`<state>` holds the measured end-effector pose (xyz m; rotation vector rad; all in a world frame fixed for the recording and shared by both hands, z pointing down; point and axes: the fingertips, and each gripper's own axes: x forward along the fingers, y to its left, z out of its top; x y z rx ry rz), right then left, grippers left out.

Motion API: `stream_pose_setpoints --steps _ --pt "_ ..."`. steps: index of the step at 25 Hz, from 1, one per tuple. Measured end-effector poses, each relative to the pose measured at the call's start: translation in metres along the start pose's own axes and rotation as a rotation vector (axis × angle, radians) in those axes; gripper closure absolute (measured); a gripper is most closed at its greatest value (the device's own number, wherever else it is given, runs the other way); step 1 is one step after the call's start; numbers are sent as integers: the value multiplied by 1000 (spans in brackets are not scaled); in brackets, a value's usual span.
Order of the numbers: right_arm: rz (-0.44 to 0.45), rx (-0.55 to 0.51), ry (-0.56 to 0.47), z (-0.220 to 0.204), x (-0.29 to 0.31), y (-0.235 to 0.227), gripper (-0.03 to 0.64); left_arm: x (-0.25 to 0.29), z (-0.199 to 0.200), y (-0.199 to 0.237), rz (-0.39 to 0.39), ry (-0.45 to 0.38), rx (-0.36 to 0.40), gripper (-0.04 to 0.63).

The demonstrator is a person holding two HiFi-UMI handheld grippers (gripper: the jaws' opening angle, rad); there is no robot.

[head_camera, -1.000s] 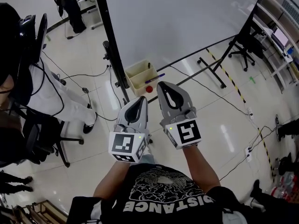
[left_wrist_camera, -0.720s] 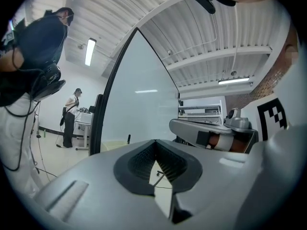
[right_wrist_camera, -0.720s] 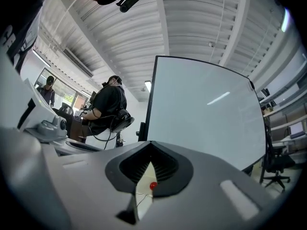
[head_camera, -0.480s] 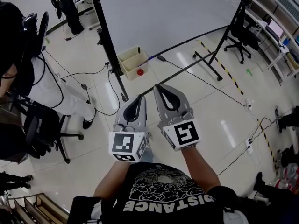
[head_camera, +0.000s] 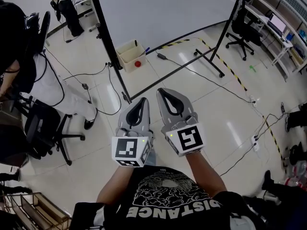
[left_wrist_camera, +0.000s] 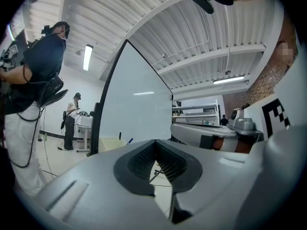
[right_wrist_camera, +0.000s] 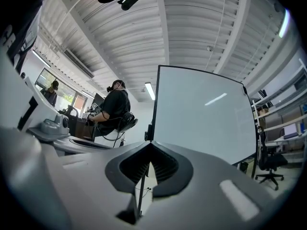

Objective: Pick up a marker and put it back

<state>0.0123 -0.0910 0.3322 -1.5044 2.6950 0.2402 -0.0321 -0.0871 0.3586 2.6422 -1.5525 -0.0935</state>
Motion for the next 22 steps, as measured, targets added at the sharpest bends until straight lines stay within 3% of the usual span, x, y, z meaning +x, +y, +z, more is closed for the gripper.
stream_pose_setpoints --steps 22 --pt "-9 5 4 6 -47 9 617 -32 -1 -35 -4 10 21 591"
